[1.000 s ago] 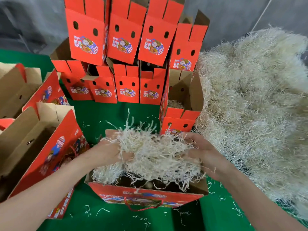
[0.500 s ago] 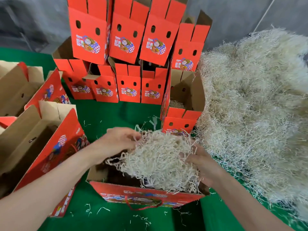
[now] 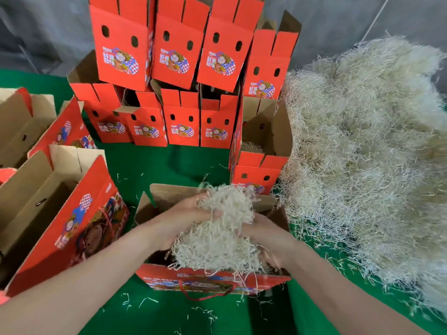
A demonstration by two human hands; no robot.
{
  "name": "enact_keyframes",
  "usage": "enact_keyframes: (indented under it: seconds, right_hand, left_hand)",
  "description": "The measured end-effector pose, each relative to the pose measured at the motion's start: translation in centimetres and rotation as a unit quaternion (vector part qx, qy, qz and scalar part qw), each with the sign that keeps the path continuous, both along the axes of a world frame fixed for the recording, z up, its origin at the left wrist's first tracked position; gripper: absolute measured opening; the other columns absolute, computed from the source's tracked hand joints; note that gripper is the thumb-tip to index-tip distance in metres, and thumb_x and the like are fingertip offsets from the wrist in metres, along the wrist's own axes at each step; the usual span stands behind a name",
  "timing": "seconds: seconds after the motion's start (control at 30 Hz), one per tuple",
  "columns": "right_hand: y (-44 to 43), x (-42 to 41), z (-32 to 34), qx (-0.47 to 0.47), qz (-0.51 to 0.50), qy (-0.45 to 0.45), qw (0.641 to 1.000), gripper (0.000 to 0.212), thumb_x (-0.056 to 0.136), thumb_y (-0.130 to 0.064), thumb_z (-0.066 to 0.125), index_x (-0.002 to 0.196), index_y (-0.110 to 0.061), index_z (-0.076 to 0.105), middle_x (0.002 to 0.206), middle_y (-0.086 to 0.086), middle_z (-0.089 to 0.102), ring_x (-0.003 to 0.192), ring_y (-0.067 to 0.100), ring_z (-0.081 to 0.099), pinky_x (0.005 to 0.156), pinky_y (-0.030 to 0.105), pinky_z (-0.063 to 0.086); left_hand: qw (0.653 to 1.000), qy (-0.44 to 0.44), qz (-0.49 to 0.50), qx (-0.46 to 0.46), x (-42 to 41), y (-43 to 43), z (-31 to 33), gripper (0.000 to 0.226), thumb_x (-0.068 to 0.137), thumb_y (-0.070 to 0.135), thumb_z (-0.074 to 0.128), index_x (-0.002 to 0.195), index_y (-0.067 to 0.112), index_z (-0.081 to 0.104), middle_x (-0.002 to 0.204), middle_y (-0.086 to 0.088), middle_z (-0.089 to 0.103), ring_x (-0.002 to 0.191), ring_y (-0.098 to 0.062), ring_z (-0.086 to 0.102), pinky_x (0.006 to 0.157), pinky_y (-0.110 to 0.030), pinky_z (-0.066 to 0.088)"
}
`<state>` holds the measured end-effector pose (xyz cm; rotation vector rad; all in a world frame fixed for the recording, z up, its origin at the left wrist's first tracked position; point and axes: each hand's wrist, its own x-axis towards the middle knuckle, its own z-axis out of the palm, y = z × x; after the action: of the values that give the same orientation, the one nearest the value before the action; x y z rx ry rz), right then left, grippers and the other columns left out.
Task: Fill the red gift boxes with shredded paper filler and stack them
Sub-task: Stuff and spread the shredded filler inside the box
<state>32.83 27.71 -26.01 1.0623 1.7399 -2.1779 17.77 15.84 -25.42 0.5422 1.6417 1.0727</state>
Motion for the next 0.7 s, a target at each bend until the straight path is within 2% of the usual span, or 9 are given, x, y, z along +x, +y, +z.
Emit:
enact_keyframes:
  seconds: [0.1, 0.17, 0.2, 0.3, 0.37, 0.47, 0.53, 0.63, 0.7]
  right_hand:
    - [0.4, -0.1, 0.0, 0.109, -0.003, -0.023, 0.994, 0.032, 0.078, -0.003, 0.067, 0.107, -0.015, 0.059, 0.100, 0.003, 0.069, 0.087, 0.015, 0.066, 0.067, 0.022, 0.054]
    - [1.7, 1.0, 0.5, 0.138, -0.034, -0.024, 0.990, 0.042, 0.072, -0.010, 0.074, 0.110, -0.004, 0.055, 0.100, 0.013, 0.067, 0.091, 0.023, 0.065, 0.088, 0.038, 0.052]
    - [2.2, 1.6, 0.7, 0.135, -0.052, -0.029, 0.989, 0.043, 0.070, -0.014, 0.075, 0.106, -0.003, 0.054, 0.096, 0.014, 0.065, 0.089, 0.023, 0.064, 0.098, 0.044, 0.045]
    - [2.9, 2.4, 0.8, 0.117, -0.069, -0.024, 0.990, 0.032, 0.070, -0.015, 0.074, 0.088, -0.014, 0.047, 0.087, 0.000, 0.059, 0.082, 0.010, 0.054, 0.108, 0.047, 0.029]
    - [2.5, 1.8, 0.8, 0.082, -0.018, -0.004, 0.996, 0.056, 0.062, -0.030, 0.078, 0.103, -0.008, 0.047, 0.102, 0.001, 0.060, 0.100, 0.017, 0.055, 0.109, 0.047, 0.029]
    - [1.3, 0.3, 0.7, 0.030, 0.040, 0.000, 0.999, 0.097, 0.047, -0.043, 0.083, 0.130, -0.012, 0.042, 0.129, -0.002, 0.053, 0.126, 0.018, 0.043, 0.110, 0.044, 0.027]
    - [0.1, -0.8, 0.1, 0.049, 0.075, 0.005, 0.996, 0.076, 0.061, -0.027, 0.082, 0.128, -0.018, 0.048, 0.122, -0.007, 0.061, 0.119, 0.014, 0.052, 0.099, 0.030, 0.040]
    - [-0.6, -1.2, 0.2, 0.128, 0.082, 0.003, 0.988, 0.028, 0.077, -0.010, 0.072, 0.103, -0.017, 0.065, 0.087, -0.010, 0.073, 0.084, 0.006, 0.067, 0.081, 0.021, 0.052]
    - [0.5, -0.2, 0.9, 0.155, 0.062, -0.017, 0.986, 0.033, 0.078, -0.016, 0.073, 0.108, -0.014, 0.057, 0.097, -0.010, 0.071, 0.080, -0.001, 0.064, 0.087, 0.021, 0.050]
  left_hand:
    - [0.984, 0.175, -0.043, 0.014, -0.8, -0.2, -0.1, 0.049, 0.072, 0.006, 0.074, 0.113, 0.027, 0.058, 0.113, 0.014, 0.056, 0.092, -0.004, 0.056, 0.058, -0.006, 0.043]
    - [0.959, 0.282, 0.025, 0.002, -2.8, -1.3, 0.1, 0.035, 0.076, -0.003, 0.065, 0.097, 0.024, 0.062, 0.107, 0.006, 0.056, 0.066, 0.002, 0.052, 0.049, -0.005, 0.039]
    - [0.955, 0.291, 0.062, -0.004, -3.8, -1.9, 0.2, 0.036, 0.079, -0.006, 0.060, 0.103, 0.021, 0.062, 0.111, 0.002, 0.057, 0.063, 0.001, 0.055, 0.051, -0.007, 0.042]
    - [0.972, 0.217, 0.089, -0.012, -4.8, -2.9, 0.2, 0.053, 0.085, -0.002, 0.057, 0.133, 0.017, 0.047, 0.137, -0.001, 0.047, 0.102, -0.013, 0.058, 0.078, -0.024, 0.048]
    - [0.985, 0.156, 0.070, 0.011, -3.5, -2.5, 0.3, 0.047, 0.086, 0.001, 0.056, 0.119, 0.034, 0.052, 0.128, 0.008, 0.047, 0.095, -0.005, 0.052, 0.074, -0.019, 0.043]
    - [0.997, 0.063, 0.054, -0.004, -1.5, -1.1, 0.2, 0.054, 0.088, 0.008, 0.056, 0.135, 0.026, 0.038, 0.120, 0.012, 0.045, 0.120, -0.014, 0.044, 0.102, -0.031, 0.033]
    - [1.000, 0.026, 0.008, 0.012, -0.5, -0.3, -0.1, 0.055, 0.083, 0.007, 0.063, 0.131, 0.025, 0.043, 0.121, 0.019, 0.050, 0.127, -0.017, 0.042, 0.096, -0.028, 0.039]
    - [0.998, 0.065, 0.005, -0.009, -1.3, 0.0, 0.0, 0.067, 0.075, 0.003, 0.072, 0.131, 0.028, 0.044, 0.118, 0.014, 0.053, 0.104, -0.007, 0.051, 0.072, -0.020, 0.042]
    - [0.992, 0.104, 0.075, -0.018, -3.3, -0.6, 0.3, 0.057, 0.073, 0.006, 0.075, 0.124, 0.022, 0.053, 0.108, 0.009, 0.061, 0.091, -0.009, 0.057, 0.065, -0.021, 0.045]
